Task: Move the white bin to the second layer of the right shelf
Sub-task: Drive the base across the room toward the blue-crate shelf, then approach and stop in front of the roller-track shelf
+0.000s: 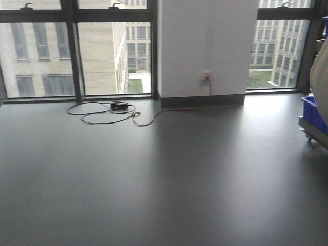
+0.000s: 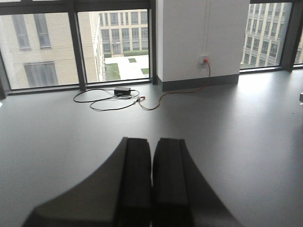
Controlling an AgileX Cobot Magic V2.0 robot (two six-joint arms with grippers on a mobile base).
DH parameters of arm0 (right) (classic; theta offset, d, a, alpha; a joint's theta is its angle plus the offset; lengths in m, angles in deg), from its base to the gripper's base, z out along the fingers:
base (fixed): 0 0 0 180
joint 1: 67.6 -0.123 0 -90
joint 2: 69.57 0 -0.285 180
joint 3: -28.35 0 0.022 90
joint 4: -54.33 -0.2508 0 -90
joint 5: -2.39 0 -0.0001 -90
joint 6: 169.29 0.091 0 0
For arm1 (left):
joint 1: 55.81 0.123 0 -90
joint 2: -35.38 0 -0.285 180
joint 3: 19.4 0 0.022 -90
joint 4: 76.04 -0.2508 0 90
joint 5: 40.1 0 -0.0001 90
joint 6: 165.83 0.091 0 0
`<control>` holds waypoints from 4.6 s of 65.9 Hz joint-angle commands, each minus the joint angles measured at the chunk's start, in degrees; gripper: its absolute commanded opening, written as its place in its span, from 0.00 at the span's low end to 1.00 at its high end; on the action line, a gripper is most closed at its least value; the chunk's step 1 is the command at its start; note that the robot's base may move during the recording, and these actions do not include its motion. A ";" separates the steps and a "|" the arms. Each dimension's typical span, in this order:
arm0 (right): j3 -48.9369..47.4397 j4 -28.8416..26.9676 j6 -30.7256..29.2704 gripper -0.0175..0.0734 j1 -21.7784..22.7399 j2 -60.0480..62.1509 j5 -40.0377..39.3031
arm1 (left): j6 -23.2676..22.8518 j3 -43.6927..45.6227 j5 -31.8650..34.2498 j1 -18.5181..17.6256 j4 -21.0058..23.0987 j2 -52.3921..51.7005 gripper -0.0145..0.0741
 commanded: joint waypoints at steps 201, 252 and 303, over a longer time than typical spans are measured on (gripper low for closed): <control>-1.83 -0.41 0.30 0.25 0.26 0.13 -4.65 | -0.29 -2.11 4.98 -0.20 0.00 -0.87 0.26; -1.83 -0.41 0.30 0.25 0.26 0.13 -4.72 | -0.29 -2.11 4.98 -0.20 0.00 -0.87 0.26; -1.83 -0.41 0.30 0.25 0.26 0.13 -4.72 | -0.29 -2.11 4.98 -0.20 0.00 -0.87 0.26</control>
